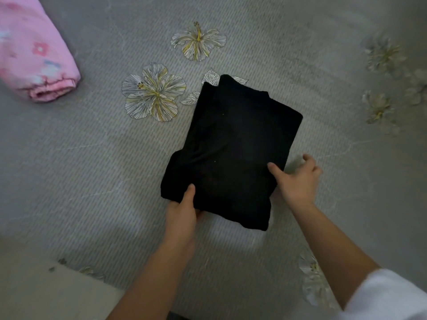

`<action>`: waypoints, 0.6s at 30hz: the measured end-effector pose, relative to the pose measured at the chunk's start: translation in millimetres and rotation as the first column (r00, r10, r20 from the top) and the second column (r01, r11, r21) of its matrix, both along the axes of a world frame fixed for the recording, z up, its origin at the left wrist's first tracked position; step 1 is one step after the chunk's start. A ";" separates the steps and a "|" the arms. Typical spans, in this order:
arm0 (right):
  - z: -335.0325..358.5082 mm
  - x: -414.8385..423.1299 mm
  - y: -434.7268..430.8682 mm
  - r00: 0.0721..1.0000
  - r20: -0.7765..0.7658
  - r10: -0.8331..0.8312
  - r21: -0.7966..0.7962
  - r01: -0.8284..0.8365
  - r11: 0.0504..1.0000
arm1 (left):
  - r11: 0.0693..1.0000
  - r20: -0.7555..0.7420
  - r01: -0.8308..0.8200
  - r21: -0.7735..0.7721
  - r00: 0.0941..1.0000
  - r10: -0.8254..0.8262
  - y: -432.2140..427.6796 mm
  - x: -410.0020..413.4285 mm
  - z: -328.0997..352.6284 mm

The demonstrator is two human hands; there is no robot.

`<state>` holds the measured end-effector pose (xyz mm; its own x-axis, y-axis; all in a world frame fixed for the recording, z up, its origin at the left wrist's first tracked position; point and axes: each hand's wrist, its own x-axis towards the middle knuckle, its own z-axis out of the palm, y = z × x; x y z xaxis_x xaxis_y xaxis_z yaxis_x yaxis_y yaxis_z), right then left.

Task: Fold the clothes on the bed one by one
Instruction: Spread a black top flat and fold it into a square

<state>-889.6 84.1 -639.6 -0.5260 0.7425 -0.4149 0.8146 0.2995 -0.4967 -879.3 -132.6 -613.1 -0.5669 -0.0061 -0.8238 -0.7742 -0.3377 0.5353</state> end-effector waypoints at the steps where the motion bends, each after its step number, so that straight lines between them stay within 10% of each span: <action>1: 1.6 0.2 5.6 0.999 -0.004 -0.051 -0.094 0.051 0.994 | 1.000 -0.001 0.006 -0.006 1.000 -0.006 0.9 0.7 -0.7; 8: 18.9 19.7 11.0 0.996 0.088 -0.029 -0.381 0.061 0.923 | 0.997 -0.103 0.009 -0.080 0.995 -0.017 -15.0 -6.8 -4.0; 13: 46.8 82.5 -20.5 0.807 0.417 0.418 -0.792 0.097 0.603 | 0.959 -0.196 0.104 -0.263 0.968 -0.159 -46.5 -33.1 1.0; 15: 55.8 99.4 -33.2 0.713 0.397 0.578 -0.847 0.041 0.531 | 0.934 -0.190 0.170 -0.313 0.953 -0.237 -54.3 -34.9 -0.4; 18: 61.7 90.8 -39.7 0.843 0.170 0.510 -0.792 -0.191 0.580 | 0.840 -0.161 0.188 -0.509 0.938 -0.308 -50.6 -27.5 -4.4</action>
<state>-798.8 44.3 -577.9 -0.3767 -0.1011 -0.9208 0.8792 0.2742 -0.3898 -906.8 -183.2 -617.5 -0.7735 -0.1985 -0.6019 -0.6330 0.1938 0.7495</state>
